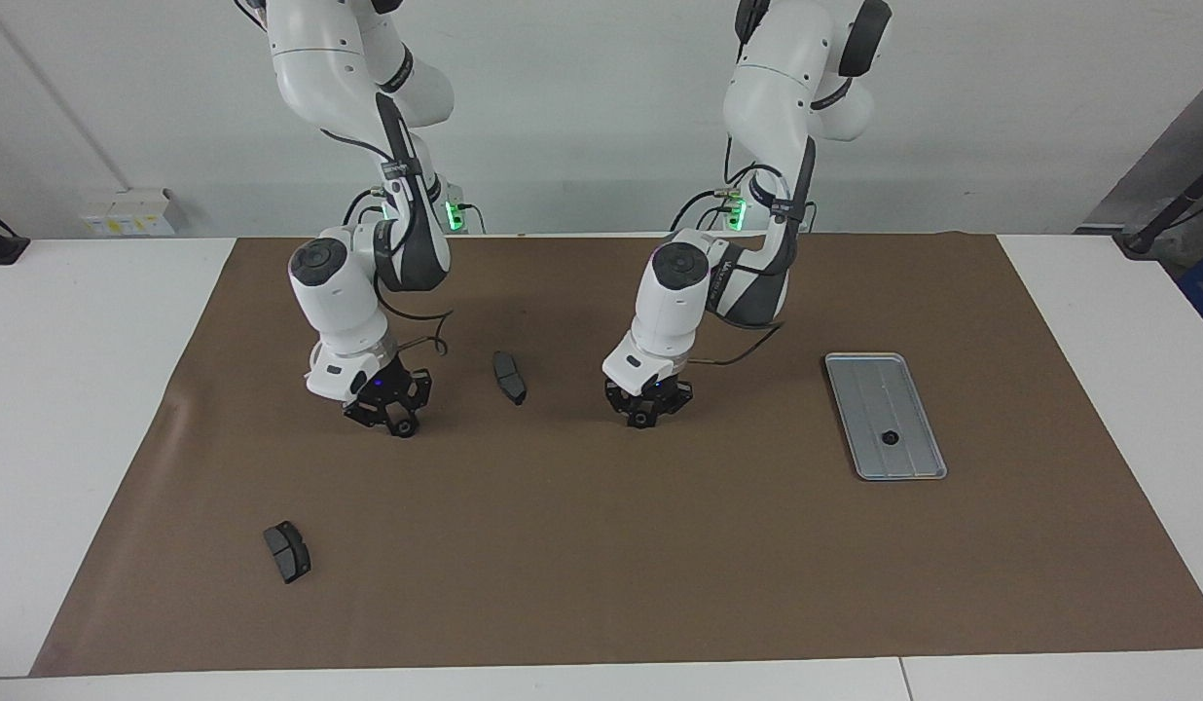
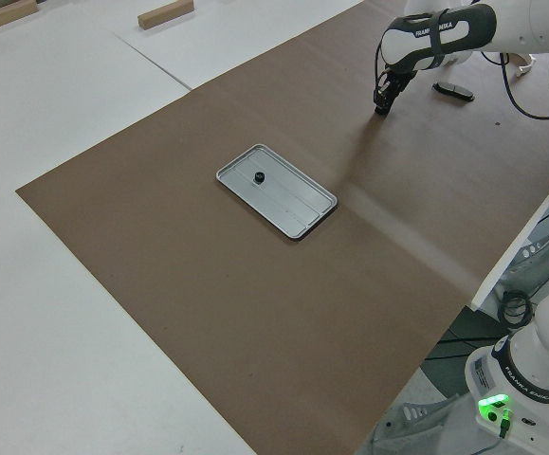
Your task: Pick bearing gear from pile to tray
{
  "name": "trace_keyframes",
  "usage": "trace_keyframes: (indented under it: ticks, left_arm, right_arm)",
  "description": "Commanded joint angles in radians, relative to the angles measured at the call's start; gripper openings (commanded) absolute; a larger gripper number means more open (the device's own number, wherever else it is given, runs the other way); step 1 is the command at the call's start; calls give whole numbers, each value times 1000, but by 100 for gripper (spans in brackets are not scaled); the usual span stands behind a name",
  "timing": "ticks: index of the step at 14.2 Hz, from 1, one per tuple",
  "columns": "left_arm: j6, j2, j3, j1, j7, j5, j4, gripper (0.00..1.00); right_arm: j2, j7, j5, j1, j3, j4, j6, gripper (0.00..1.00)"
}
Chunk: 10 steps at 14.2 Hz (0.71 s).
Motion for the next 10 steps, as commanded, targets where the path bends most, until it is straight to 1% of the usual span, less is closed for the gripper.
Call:
trace_keyframes:
  ticks: [1,3,4,6,7,8,10]
  left_arm:
    - [-69,-2,-3,126,44,15,60,3]
    - [-84,-25,-3,229,148,11,46,3]
    - [-95,-39,-3,271,202,11,37,3]
    - [-139,-85,-4,366,359,9,-4,3]
    - [-164,-116,-4,412,455,8,-38,4]
    - [-166,-151,-4,450,531,5,-87,3]
    - [-159,-206,-4,505,644,3,-179,3]
  right_arm:
    - [-4,63,24,10,1,-8,12,0]
    - [-22,117,24,11,6,6,-19,0]
    - [-37,160,24,11,9,35,-60,0]
    - [-54,291,24,13,26,124,-192,0]
    - [-51,373,23,14,44,174,-250,0]
    - [-45,463,23,20,76,217,-282,0]
    - [-30,624,7,33,122,261,-290,0]
